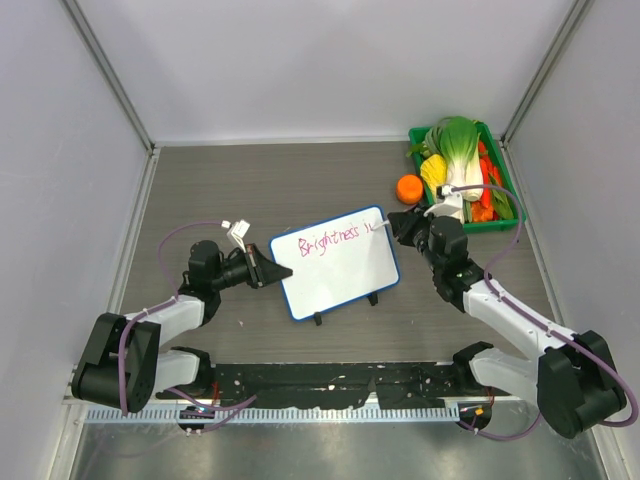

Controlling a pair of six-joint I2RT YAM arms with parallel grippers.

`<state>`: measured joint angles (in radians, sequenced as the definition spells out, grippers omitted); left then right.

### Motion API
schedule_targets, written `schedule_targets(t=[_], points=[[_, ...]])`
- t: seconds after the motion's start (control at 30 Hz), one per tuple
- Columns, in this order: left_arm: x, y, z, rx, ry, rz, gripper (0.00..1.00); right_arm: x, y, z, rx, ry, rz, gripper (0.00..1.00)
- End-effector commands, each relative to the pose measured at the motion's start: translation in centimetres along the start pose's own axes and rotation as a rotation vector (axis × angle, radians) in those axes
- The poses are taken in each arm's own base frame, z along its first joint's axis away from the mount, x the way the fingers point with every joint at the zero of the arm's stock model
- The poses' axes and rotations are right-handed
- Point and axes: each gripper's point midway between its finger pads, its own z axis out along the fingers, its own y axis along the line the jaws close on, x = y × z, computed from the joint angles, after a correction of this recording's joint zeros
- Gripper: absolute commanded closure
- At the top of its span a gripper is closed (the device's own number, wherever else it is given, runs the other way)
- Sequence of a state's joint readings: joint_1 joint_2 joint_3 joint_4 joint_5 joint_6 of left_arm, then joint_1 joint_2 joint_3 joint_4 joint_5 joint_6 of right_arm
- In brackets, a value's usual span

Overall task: Write a sentence on the whiteboard
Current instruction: Write with the whiteboard marker on the whiteboard.

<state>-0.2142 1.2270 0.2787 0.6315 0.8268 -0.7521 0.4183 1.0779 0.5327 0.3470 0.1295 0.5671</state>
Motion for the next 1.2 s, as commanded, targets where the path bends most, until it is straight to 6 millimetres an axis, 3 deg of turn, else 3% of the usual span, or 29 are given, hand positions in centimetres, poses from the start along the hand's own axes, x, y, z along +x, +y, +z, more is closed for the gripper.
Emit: schedule_targets(t=[0.0, 0.47, 0.87, 1.17], points=[[0.5, 2.4, -0.1, -0.101, -0.007, 0.024, 1.0, -0.8, 0.2, 0.3, 0.002, -0.023, -0.001, 0.99], [0.4, 2.4, -0.1, -0.1, -0.008, 0.025, 1.0, -3.9, 1.8, 1.3, -0.014, -0.099, 0.012, 0.99], [0.4, 2.4, -0.1, -0.101, -0.009, 0.025, 1.0, -3.9, 0.9, 1.8, 0.029, -0.103, 0.009, 0.99], [0.4, 2.4, -0.1, -0.101, -0.009, 0.025, 1.0, -2.6, -0.2, 1.5, 0.053, -0.068, -0.011, 0.99]])
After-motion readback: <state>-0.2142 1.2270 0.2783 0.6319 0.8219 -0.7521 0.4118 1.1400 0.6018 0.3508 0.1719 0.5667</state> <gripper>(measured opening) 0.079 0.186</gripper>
